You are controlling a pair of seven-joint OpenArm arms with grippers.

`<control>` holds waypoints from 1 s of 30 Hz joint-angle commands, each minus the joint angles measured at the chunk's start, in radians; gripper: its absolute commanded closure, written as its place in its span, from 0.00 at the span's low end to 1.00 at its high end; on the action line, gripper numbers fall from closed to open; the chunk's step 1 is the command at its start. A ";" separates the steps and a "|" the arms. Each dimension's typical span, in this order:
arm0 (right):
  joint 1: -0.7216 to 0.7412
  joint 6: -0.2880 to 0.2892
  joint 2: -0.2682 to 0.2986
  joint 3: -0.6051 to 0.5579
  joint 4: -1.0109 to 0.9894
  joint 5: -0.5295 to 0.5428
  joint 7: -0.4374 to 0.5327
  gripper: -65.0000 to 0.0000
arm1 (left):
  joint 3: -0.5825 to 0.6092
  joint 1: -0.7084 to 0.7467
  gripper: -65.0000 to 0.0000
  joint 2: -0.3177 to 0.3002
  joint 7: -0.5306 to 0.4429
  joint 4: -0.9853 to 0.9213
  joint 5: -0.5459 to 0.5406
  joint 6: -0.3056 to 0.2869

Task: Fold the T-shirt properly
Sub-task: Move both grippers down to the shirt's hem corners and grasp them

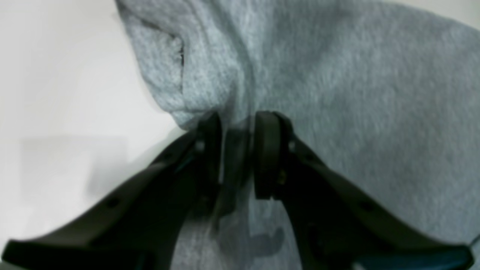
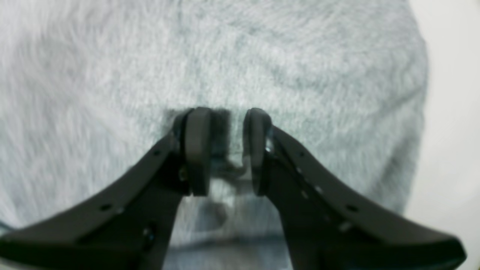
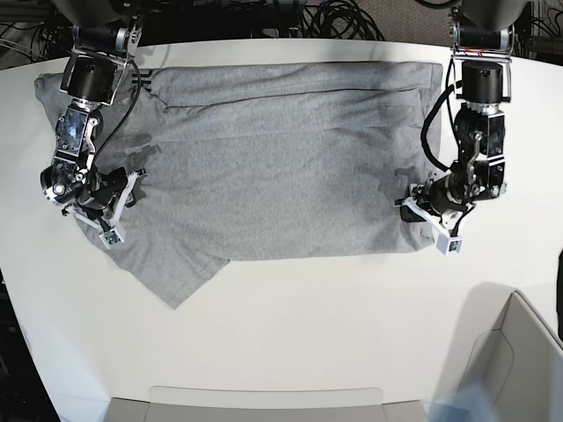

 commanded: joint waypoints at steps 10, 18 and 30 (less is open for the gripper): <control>-0.136 0.014 0.014 0.007 0.255 -0.071 -0.148 0.72 | -0.033 0.236 0.75 -0.099 0.113 0.230 0.029 0.010; 0.012 0.014 -0.019 0.007 0.321 -0.069 -0.036 0.72 | -0.136 0.230 0.75 -0.095 0.181 0.426 0.028 0.010; 0.421 0.014 0.094 0.001 -0.367 -0.069 0.169 0.72 | -0.136 0.215 0.74 -0.058 0.181 0.454 0.029 0.010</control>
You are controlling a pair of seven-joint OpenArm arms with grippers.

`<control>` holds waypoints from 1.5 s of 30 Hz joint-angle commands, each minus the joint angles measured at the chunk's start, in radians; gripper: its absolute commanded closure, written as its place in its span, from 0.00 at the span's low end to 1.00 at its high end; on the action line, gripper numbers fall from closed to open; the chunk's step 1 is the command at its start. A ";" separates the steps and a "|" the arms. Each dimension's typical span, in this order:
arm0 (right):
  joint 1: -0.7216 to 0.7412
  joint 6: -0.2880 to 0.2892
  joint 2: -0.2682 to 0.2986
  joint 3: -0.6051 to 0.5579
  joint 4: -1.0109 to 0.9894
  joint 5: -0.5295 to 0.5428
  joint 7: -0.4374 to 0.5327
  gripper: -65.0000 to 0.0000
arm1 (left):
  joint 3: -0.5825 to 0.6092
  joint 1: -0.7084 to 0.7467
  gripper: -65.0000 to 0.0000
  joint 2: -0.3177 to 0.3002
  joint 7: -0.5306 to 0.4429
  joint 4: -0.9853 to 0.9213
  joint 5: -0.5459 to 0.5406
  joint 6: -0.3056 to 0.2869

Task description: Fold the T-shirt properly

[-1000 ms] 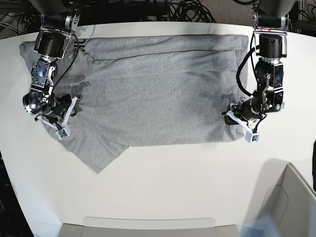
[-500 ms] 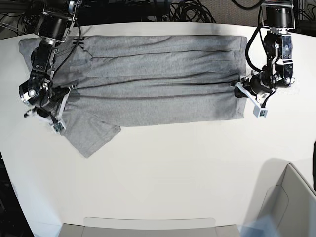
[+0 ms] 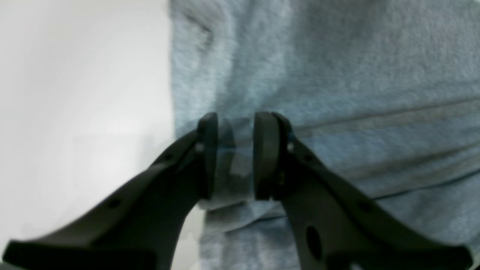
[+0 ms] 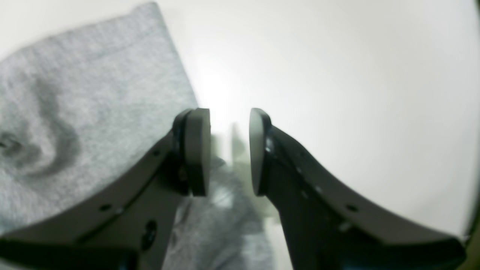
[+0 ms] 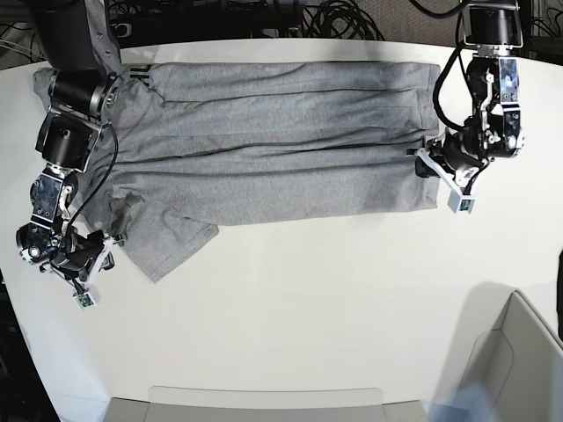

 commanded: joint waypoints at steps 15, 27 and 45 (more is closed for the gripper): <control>0.107 -0.138 0.034 -0.101 -0.365 0.005 0.181 0.72 | -0.008 -0.031 0.74 0.002 -0.018 0.019 -0.006 -0.001; 0.089 -0.120 0.027 -0.234 -0.429 0.004 0.139 0.84 | -0.010 -0.030 0.74 0.002 -0.025 0.019 -0.006 -0.001; 0.087 -0.118 0.034 -0.250 -0.423 0.007 0.135 1.00 | 0.052 -0.303 0.66 0.000 -0.094 -0.191 0.098 0.161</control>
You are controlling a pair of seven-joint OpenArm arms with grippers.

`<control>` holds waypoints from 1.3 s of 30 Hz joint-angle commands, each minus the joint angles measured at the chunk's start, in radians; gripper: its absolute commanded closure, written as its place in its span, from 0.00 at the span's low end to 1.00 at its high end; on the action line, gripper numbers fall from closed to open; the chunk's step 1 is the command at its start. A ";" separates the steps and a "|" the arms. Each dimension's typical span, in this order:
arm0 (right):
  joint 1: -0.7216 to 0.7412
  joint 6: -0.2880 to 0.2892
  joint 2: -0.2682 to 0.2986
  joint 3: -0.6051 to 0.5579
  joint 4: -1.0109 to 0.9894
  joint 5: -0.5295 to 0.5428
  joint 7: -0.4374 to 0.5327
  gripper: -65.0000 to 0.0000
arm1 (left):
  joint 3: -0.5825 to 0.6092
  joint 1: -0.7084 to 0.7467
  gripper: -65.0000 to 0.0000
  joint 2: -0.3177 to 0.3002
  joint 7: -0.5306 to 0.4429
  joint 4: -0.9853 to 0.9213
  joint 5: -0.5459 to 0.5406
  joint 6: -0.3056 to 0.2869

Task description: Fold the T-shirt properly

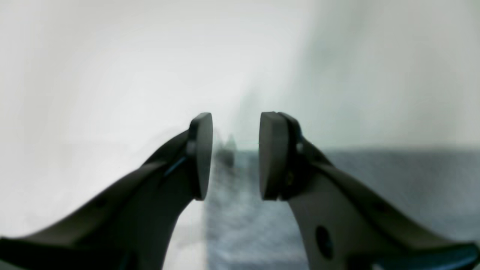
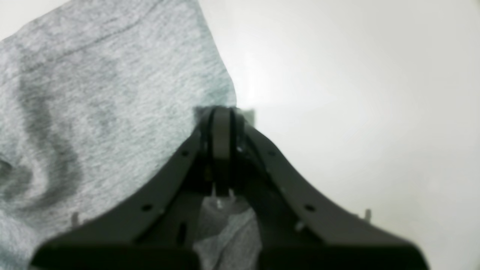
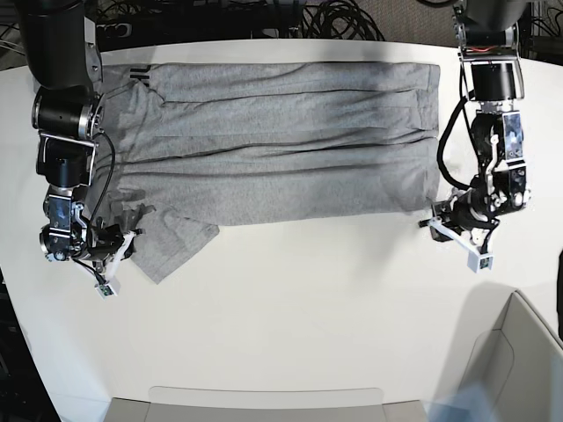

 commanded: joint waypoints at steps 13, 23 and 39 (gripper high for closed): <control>-0.011 0.019 0.002 -0.008 -0.011 -0.041 -0.080 1.00 | 0.005 0.094 0.61 -0.030 -0.042 0.059 -0.054 -0.011; -0.013 0.019 0.002 -0.008 -0.011 -0.041 -0.080 1.00 | 0.068 0.106 0.61 -0.073 -0.093 -0.018 -0.179 -0.013; -0.013 0.019 0.002 -0.008 -0.011 -0.041 -0.082 1.00 | 0.112 0.011 0.76 -0.039 -0.125 -0.236 -0.183 -0.227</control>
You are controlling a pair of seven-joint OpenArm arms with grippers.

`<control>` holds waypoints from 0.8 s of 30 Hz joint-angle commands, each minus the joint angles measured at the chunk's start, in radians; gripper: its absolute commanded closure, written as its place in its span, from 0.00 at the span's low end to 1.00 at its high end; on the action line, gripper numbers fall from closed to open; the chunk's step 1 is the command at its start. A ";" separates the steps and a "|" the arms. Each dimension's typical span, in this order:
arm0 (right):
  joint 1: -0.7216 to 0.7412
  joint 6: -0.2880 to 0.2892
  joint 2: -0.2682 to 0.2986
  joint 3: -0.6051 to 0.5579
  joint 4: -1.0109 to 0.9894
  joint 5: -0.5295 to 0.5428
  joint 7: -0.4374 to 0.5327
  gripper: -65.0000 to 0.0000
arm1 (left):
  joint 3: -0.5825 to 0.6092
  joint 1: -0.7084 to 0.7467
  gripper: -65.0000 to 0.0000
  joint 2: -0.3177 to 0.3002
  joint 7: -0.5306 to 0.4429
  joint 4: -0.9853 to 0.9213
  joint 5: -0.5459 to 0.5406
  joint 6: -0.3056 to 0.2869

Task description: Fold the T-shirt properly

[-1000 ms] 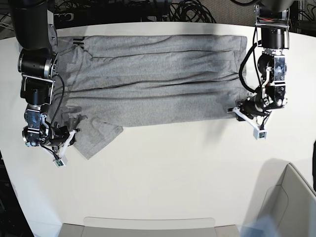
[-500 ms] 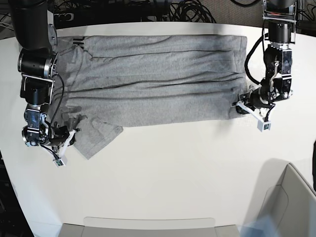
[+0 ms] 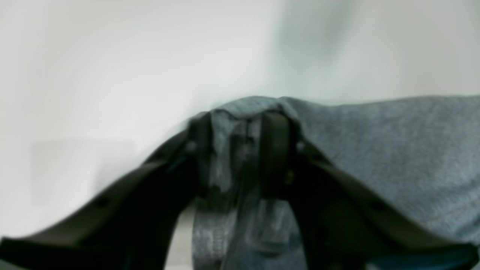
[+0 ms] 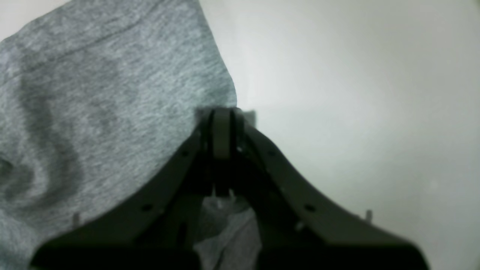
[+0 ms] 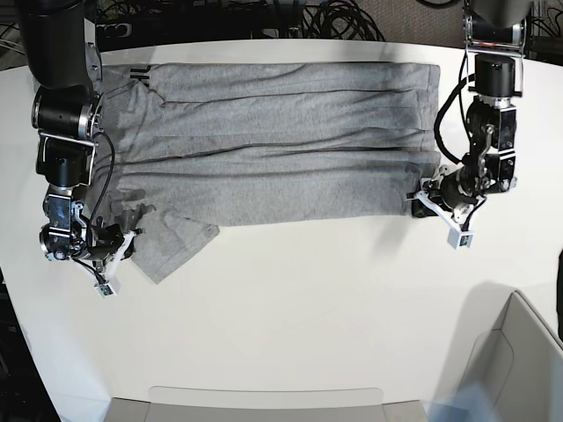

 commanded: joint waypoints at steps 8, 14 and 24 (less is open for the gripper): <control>-0.025 0.016 -0.008 -0.002 0.088 -0.047 -0.086 1.00 | -0.119 -0.047 1.00 0.000 -0.021 -0.124 0.010 -0.060; -0.033 0.014 -0.011 0.001 0.197 -0.047 -0.081 1.00 | -0.249 -0.051 1.00 0.003 -0.033 -0.123 0.010 -0.071; -0.029 0.008 0.000 0.002 0.308 0.103 -0.080 1.00 | -0.251 -0.143 1.00 0.026 -0.034 -0.123 0.010 -0.071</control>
